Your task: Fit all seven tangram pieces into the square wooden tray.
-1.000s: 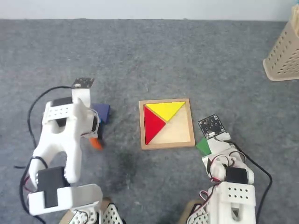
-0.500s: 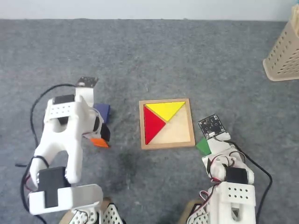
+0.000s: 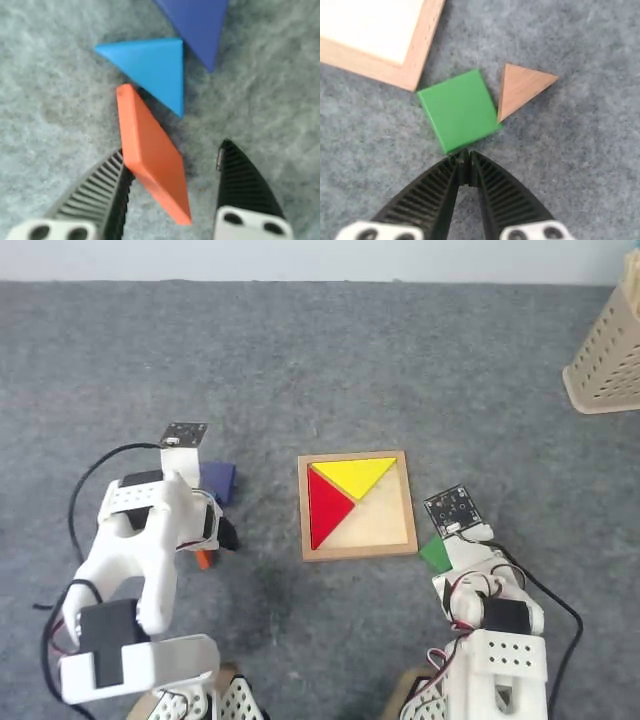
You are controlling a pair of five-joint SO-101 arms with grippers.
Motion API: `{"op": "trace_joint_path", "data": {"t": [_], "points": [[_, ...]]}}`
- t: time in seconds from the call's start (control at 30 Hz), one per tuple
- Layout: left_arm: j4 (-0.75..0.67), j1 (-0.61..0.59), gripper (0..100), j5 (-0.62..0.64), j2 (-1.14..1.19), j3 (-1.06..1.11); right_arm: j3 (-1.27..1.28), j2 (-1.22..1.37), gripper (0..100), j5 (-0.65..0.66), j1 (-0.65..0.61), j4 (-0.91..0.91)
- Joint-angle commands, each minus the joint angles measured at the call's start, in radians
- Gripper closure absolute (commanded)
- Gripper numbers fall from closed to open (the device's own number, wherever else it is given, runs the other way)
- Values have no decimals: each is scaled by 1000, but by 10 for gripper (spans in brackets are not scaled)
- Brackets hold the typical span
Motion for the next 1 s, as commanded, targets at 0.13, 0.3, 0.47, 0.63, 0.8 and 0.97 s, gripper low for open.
{"op": "trace_joint_path", "data": {"t": [0.13,0.3,0.47,0.63,0.8,0.97], "points": [[-14,-2,882,9,-32,-12,-6,-27,991,18,12,15],[89,-2,993,6,-32,-97,-6,-27,991,18,12,15],[287,31,991,6,-32,-300,-6,-27,991,18,12,13],[476,206,991,21,-32,-503,-6,-27,991,18,12,13],[416,459,991,25,-31,-591,-6,-27,991,18,12,13],[222,669,990,-40,-18,-555,-6,-27,991,18,12,13]]}}
